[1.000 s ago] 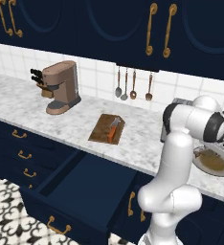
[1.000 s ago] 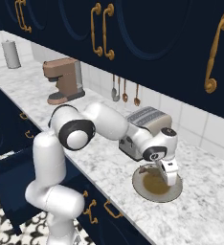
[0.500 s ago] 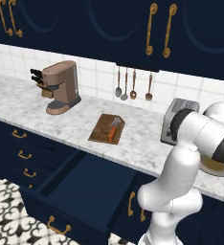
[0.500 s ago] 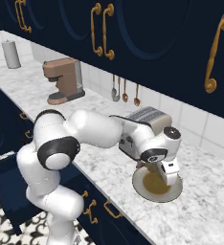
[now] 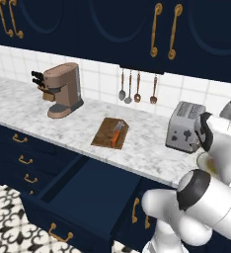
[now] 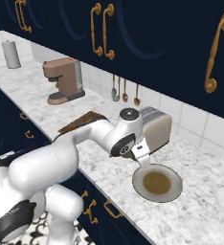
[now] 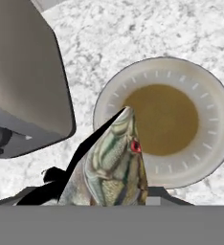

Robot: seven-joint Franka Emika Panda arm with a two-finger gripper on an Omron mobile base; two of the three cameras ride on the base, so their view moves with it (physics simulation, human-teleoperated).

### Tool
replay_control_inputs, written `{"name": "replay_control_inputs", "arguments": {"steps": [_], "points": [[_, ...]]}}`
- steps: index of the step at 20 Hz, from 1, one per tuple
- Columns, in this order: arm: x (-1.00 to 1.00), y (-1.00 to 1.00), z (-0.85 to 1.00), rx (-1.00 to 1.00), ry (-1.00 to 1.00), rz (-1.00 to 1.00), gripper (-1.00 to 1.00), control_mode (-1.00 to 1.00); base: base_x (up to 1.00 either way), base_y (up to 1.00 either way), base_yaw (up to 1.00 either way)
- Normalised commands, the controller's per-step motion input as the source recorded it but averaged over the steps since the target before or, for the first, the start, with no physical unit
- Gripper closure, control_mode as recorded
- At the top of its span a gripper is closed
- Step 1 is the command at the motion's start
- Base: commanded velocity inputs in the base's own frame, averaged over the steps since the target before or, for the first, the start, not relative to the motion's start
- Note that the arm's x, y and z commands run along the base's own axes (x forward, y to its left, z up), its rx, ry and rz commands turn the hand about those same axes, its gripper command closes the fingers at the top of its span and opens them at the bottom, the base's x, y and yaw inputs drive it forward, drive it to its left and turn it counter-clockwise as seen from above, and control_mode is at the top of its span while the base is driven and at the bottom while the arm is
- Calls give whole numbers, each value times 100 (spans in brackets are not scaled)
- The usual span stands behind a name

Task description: Pick up the knife from the drawer and place it on the cutting board. Then place the meat from the plate to the cutting board.

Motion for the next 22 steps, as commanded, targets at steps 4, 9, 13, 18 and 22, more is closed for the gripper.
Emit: {"name": "replay_control_inputs", "arguments": {"steps": [4, 9, 13, 18, 22], "points": [[0, 100, 66, -11, -9, 2, 100, -100, 0, 0, 0], [29, 100, 38, -6, -4, 6, 100, -100, 0, 0, 0], [80, 100, 53, 0, 0, 11, 100, -100, 0, 0, 0], [96, 100, 40, 0, 0, 10, 100, -100, 0, 0, 0], [68, 93, 6, -3, 0, 10, 100, -100, 0, 0, 0]]}}
